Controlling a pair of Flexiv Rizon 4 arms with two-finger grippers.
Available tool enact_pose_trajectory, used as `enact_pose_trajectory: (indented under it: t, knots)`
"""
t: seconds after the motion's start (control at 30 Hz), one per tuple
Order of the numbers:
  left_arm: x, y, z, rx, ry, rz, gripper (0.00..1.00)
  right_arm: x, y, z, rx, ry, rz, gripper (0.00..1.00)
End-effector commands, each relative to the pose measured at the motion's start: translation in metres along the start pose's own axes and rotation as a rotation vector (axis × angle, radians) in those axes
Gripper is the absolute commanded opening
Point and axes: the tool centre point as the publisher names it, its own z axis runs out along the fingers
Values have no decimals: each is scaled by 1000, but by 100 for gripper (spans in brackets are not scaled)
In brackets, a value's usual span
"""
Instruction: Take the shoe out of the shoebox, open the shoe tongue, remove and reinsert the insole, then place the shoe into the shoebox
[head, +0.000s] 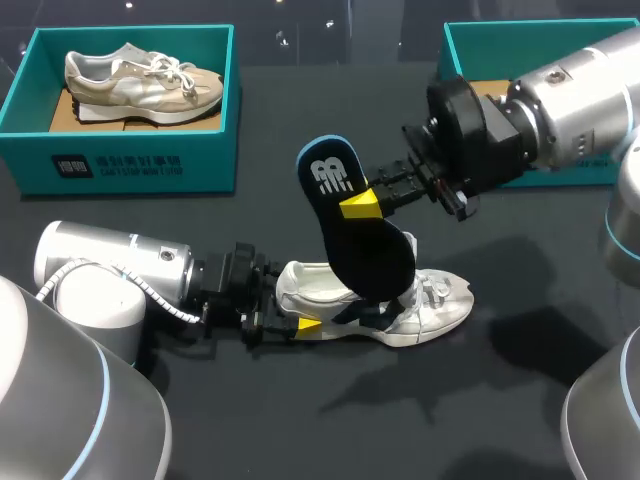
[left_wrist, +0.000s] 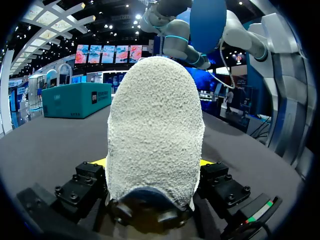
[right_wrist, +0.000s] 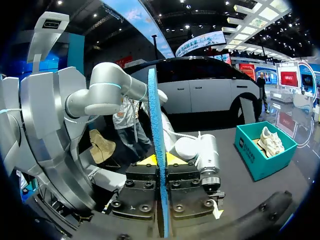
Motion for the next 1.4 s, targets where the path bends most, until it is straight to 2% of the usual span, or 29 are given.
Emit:
enact_pose_trajectory:
  t: [0.03,0.27,0.47,0.73,1.27,1.4]
  knots:
    - [0,0,2,-3,0,0,0,28,-1,-7,4,-122,1,0]
    - [0,0,2,-3,0,0,0,28,-1,-7,4,-122,1,0]
    - [0,0,2,-3,0,0,0,46,-4,-14,-69,-206,21,0]
    - [0,0,2,-3,0,0,0,54,-7,-9,-178,-223,60,0]
    - [0,0,2,-3,0,0,0,57,-2,-5,-205,-225,132,0]
    - [0,0,2,-3,0,0,0,57,-2,-8,-237,-223,182,0]
